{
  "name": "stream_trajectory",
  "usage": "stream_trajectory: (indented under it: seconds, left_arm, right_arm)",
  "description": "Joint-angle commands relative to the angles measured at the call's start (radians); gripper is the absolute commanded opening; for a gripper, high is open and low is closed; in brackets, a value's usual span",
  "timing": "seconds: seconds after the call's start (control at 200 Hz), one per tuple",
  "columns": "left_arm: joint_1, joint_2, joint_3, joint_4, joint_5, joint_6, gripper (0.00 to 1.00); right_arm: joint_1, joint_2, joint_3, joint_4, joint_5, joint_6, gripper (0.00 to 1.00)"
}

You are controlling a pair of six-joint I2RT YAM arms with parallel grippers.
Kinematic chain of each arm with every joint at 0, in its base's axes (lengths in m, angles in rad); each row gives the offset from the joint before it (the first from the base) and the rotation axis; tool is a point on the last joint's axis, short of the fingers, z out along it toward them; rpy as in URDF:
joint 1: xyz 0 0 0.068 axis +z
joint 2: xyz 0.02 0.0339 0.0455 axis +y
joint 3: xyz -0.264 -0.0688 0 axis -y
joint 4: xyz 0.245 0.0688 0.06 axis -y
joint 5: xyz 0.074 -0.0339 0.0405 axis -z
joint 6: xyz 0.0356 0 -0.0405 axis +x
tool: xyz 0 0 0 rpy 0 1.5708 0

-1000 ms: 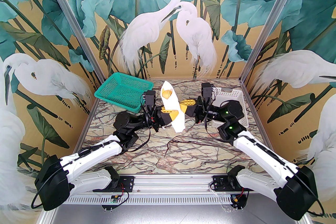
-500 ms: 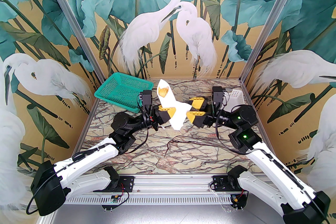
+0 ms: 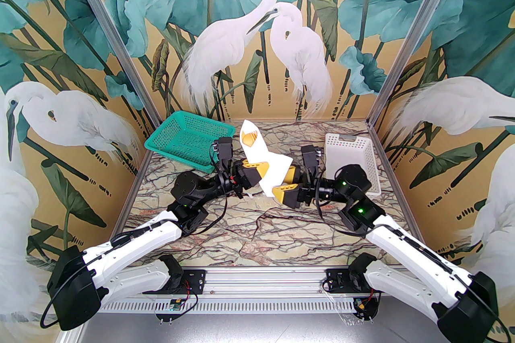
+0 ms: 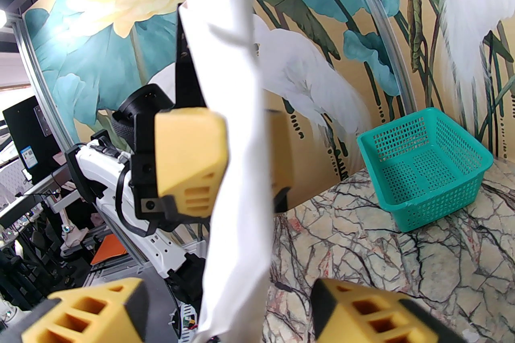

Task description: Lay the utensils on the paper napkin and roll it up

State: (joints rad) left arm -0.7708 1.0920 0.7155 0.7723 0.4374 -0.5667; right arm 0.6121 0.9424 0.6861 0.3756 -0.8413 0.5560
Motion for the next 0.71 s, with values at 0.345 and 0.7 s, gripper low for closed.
stream_trajectory:
  seconds: [0.345,0.7]
  left_arm:
    - [0.002,0.006,0.043,-0.058,-0.068,-0.047,0.00]
    - [0.030,0.011,0.047,0.005,-0.029,-0.198,0.00]
  right_arm:
    - [0.022,-0.037,-0.037,-0.015,0.009,-0.026,0.18]
    - [-0.013,-0.049,-0.076,-0.010,-0.141,-0.115,0.07]
